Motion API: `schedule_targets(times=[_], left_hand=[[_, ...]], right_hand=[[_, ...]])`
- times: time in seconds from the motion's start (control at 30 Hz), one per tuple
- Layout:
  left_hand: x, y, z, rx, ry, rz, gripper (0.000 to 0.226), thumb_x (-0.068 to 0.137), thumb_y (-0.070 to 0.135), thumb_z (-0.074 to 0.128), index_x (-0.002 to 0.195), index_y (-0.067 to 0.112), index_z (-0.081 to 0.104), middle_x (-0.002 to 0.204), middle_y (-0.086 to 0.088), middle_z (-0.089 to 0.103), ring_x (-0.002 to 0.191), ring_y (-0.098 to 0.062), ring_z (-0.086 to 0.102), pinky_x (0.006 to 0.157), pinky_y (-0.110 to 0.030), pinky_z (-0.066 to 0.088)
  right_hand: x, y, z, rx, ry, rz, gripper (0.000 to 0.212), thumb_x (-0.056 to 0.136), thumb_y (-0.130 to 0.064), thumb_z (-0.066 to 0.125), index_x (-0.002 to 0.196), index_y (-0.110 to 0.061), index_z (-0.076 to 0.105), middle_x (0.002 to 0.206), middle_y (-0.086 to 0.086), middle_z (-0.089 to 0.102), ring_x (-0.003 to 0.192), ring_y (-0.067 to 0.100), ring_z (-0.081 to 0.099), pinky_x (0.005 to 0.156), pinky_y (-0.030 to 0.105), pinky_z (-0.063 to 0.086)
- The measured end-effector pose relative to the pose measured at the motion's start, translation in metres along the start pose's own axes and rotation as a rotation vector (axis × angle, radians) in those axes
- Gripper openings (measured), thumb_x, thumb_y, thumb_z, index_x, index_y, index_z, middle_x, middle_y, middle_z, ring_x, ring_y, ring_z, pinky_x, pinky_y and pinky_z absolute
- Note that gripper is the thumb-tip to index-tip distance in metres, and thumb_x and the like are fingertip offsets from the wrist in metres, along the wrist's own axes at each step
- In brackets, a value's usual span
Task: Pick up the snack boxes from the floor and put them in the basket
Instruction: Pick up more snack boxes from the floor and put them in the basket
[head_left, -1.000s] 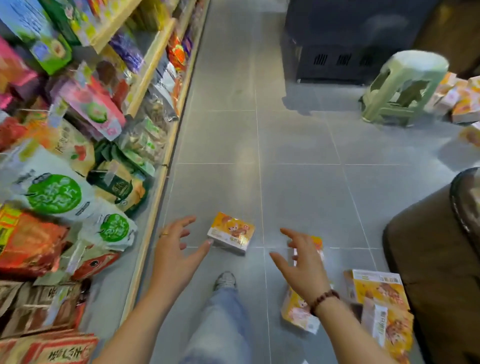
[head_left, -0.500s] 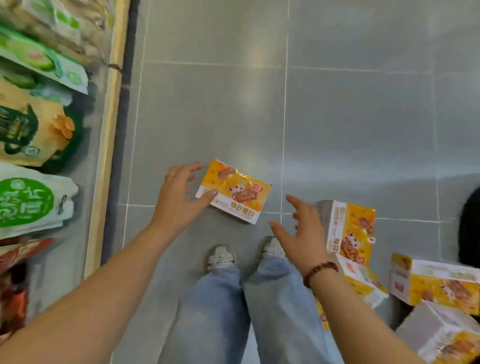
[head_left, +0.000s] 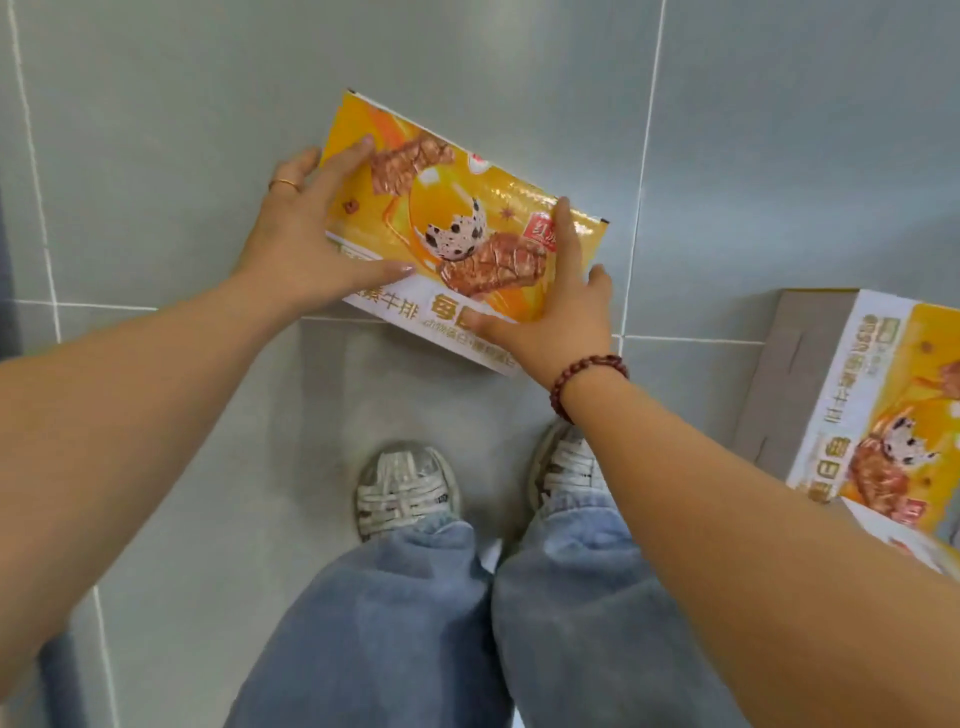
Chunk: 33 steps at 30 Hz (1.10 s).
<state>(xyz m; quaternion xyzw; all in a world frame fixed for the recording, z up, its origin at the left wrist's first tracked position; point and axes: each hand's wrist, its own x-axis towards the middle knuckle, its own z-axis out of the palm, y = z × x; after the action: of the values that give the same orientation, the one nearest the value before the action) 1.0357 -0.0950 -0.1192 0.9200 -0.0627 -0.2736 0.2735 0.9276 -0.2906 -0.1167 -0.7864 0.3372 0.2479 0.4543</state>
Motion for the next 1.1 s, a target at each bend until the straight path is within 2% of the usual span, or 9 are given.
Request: schedule_targets(times=[0.07,0.13,0.33,0.43,0.57,0.6,0.8,0.97,1.1], left_hand=[[0.0,-0.005,0.006,-0.021,0.013,0.019,0.104,0.058,0.036,0.085,0.142,0.043,0.024,0.142,-0.007,0.028,0.115,0.0,0.031,0.097,-0.011,0.021],[-0.001,-0.005,0.009,-0.027,0.028,0.028,0.105,0.058,0.037,0.085,0.143,0.043,0.022,0.14,-0.006,0.032,0.11,0.0,0.031,0.094,-0.011,0.023],[-0.015,0.011,-0.006,-0.003,0.005,0.007,0.108,0.055,0.041,0.085,0.143,0.042,0.023,0.137,-0.007,0.037,0.124,-0.015,0.038,0.093,-0.012,0.022],[-0.039,0.034,-0.037,-0.057,0.047,0.007,0.108,0.055,0.04,0.085,0.143,0.043,0.023,0.136,-0.006,0.039,0.12,-0.01,0.038,0.093,-0.01,0.023],[-0.082,0.084,-0.103,-0.167,0.143,-0.014,0.108,0.054,0.035,0.087,0.143,0.037,0.027,0.135,-0.008,0.04,0.104,0.005,0.032,0.085,0.008,0.016],[-0.097,0.097,-0.123,-0.188,0.167,-0.024,0.109,0.053,0.034,0.088,0.144,0.036,0.027,0.135,-0.009,0.039,0.104,0.004,0.033,0.085,0.007,0.017],[-0.191,0.188,-0.271,-0.248,0.3,-0.034,0.111,0.054,0.039,0.087,0.144,0.038,0.024,0.135,-0.007,0.037,0.121,-0.015,0.042,0.096,-0.017,0.029],[-0.291,0.254,-0.394,-0.246,0.422,-0.026,0.113,0.053,0.042,0.086,0.144,0.042,0.019,0.128,-0.008,0.034,0.113,-0.011,0.039,0.092,-0.014,0.026],[-0.36,0.28,-0.461,-0.269,0.543,0.0,0.116,0.049,0.041,0.088,0.142,0.047,0.02,0.118,-0.001,0.032,0.103,-0.008,0.038,0.092,-0.017,0.029]], right_hand=[[0.001,0.007,0.008,0.069,0.034,-0.04,0.121,0.062,-0.037,0.085,0.143,-0.05,-0.005,0.141,0.012,0.028,0.121,0.027,0.048,0.087,0.027,0.04],[0.003,0.01,0.011,0.108,0.056,-0.063,0.122,0.062,-0.033,0.085,0.143,-0.048,-0.004,0.133,0.009,0.035,0.117,0.024,0.05,0.083,0.024,0.037],[-0.014,-0.006,-0.015,0.066,0.04,-0.061,0.123,0.058,-0.031,0.088,0.143,-0.049,0.0,0.13,0.007,0.041,0.116,0.026,0.05,0.095,0.036,0.043],[-0.039,-0.039,-0.046,-0.017,0.02,-0.077,0.123,0.059,-0.034,0.087,0.143,-0.049,-0.001,0.13,0.008,0.039,0.118,0.026,0.048,0.095,0.037,0.043],[-0.085,-0.112,-0.104,-0.137,-0.017,-0.172,0.12,0.062,-0.035,0.085,0.143,-0.049,-0.003,0.132,0.009,0.038,0.119,0.03,0.048,0.094,0.04,0.044],[-0.101,-0.133,-0.118,-0.164,-0.026,-0.194,0.12,0.062,-0.034,0.085,0.143,-0.049,-0.003,0.132,0.01,0.038,0.119,0.031,0.048,0.094,0.04,0.043],[-0.226,-0.272,-0.203,-0.257,-0.028,-0.35,0.119,0.063,-0.034,0.084,0.144,-0.049,-0.002,0.129,0.009,0.038,0.114,0.03,0.05,0.092,0.041,0.044],[-0.352,-0.369,-0.258,-0.301,0.008,-0.528,0.118,0.063,-0.035,0.084,0.142,-0.052,-0.002,0.131,0.007,0.039,0.116,0.028,0.049,0.093,0.039,0.044],[-0.431,-0.417,-0.281,-0.294,0.028,-0.666,0.119,0.061,-0.034,0.085,0.14,-0.055,-0.001,0.135,0.005,0.037,0.121,0.025,0.046,0.097,0.036,0.041]])
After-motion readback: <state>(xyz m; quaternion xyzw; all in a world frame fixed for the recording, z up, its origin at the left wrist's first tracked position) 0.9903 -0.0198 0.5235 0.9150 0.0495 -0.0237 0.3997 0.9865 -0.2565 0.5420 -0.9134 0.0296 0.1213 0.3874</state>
